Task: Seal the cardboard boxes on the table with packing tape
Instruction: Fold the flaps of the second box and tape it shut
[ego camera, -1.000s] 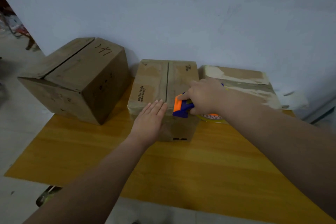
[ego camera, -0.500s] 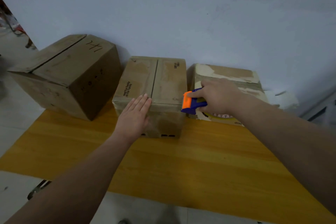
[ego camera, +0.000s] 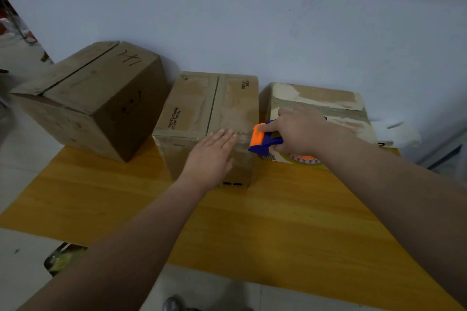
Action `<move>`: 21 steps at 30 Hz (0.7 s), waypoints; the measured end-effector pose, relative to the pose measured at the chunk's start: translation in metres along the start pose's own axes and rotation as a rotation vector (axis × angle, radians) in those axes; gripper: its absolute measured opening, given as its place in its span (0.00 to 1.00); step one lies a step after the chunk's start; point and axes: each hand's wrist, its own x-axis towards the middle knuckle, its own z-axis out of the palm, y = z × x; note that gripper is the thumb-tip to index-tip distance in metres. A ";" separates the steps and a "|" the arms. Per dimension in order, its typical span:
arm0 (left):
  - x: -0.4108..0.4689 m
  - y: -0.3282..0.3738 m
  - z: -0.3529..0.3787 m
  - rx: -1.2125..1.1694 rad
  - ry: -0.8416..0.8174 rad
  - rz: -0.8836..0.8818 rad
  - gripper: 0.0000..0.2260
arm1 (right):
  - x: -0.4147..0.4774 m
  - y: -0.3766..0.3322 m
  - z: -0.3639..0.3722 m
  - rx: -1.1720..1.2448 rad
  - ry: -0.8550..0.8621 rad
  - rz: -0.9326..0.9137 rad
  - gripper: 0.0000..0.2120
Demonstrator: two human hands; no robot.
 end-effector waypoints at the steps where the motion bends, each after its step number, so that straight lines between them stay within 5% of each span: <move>1: -0.005 -0.013 -0.002 0.018 -0.009 -0.010 0.26 | -0.001 0.000 0.001 0.015 -0.003 0.006 0.24; 7: -0.013 -0.017 -0.007 0.076 0.009 -0.120 0.26 | -0.004 0.000 0.005 0.020 0.021 0.026 0.26; 21: 0.002 0.016 0.008 0.027 -0.011 0.004 0.26 | -0.034 0.031 0.028 0.060 0.105 -0.035 0.35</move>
